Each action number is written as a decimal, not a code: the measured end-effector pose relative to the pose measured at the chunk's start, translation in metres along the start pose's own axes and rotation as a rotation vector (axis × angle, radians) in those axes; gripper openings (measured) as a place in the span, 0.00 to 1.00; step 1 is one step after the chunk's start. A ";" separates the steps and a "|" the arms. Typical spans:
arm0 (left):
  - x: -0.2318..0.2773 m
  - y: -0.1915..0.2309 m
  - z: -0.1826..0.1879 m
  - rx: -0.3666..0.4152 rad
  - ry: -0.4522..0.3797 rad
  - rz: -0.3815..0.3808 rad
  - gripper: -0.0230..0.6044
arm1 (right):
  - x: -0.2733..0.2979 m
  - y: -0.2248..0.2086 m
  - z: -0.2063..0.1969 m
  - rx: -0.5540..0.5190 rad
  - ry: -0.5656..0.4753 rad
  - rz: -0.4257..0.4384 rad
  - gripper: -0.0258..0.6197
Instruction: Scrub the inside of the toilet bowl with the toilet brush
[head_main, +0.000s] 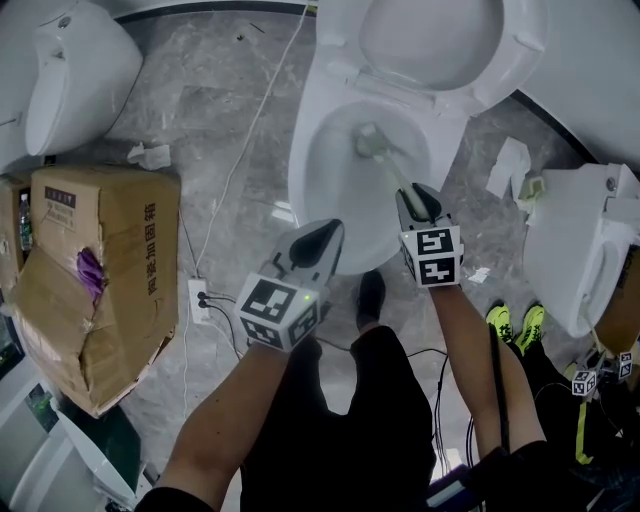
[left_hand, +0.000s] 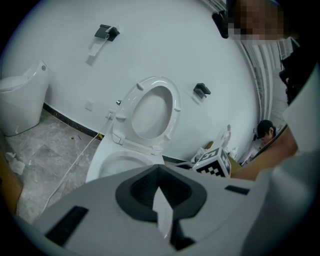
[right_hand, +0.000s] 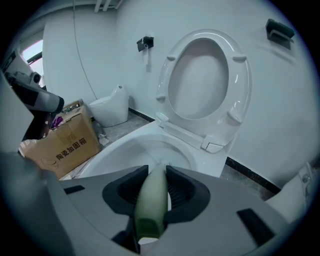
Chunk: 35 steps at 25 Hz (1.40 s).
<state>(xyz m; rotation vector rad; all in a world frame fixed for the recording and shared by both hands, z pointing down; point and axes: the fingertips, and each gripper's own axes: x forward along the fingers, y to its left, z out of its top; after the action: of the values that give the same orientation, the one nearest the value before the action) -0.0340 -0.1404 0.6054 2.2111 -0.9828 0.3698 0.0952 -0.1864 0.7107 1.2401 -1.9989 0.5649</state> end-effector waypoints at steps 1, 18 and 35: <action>0.000 0.001 -0.001 -0.001 0.002 -0.004 0.05 | 0.001 -0.003 -0.001 0.001 0.005 -0.004 0.22; 0.006 -0.004 -0.009 0.005 0.026 -0.012 0.05 | -0.008 -0.007 -0.020 0.005 0.039 -0.009 0.22; -0.025 -0.005 -0.025 0.005 0.007 0.004 0.05 | -0.014 0.032 -0.040 -0.002 0.089 0.036 0.22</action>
<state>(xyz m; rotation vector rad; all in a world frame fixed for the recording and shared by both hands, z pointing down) -0.0464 -0.1074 0.6086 2.2117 -0.9841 0.3819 0.0836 -0.1367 0.7257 1.1591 -1.9507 0.6247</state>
